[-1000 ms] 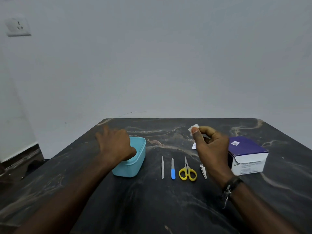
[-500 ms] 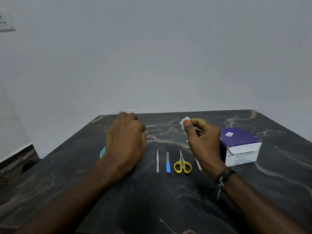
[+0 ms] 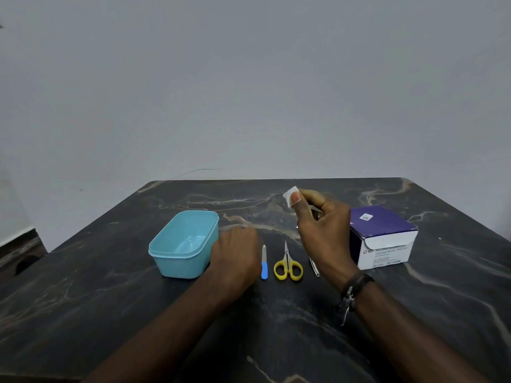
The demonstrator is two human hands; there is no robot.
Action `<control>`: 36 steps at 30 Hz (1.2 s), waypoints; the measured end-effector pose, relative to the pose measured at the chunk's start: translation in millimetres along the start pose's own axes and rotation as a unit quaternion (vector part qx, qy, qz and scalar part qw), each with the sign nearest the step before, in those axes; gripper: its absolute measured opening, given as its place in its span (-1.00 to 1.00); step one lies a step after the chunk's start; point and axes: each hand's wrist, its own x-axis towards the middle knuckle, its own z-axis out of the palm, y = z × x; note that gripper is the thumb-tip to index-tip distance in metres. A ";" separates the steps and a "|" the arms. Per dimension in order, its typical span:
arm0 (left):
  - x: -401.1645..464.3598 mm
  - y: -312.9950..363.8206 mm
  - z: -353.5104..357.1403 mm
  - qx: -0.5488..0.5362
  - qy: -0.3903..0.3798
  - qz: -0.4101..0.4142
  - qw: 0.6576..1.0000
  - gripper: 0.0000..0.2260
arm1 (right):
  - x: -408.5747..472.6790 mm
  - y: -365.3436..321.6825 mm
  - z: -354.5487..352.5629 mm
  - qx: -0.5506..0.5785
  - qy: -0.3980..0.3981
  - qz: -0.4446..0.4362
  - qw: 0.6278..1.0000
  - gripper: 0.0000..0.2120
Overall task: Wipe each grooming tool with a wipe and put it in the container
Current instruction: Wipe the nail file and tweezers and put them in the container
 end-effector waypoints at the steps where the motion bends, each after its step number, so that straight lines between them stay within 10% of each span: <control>1: 1.8 0.0 0.0 0.000 -0.002 0.001 1.000 -0.85 | 0.0 0.9 -0.3 -0.001 -0.001 -0.003 1.000 -0.87; 7: 7.2 -0.6 -9.0 -0.031 0.118 0.004 0.992 -0.86 | 2.9 3.4 -1.7 0.003 0.005 0.011 1.000 -0.88; 11: 28.1 -1.3 -1.3 -0.261 0.242 0.085 0.930 -0.80 | 3.9 3.6 -3.4 0.002 0.005 0.021 1.000 -0.86; 18: 30.1 5.2 23.2 -0.556 0.159 0.129 0.805 -0.91 | 3.8 10.8 -4.3 0.019 0.003 0.102 0.995 -0.92; 36: 28.8 -5.1 35.1 -0.589 0.124 0.146 0.785 -0.87 | -0.6 11.4 0.8 0.046 -0.037 0.151 0.987 -0.91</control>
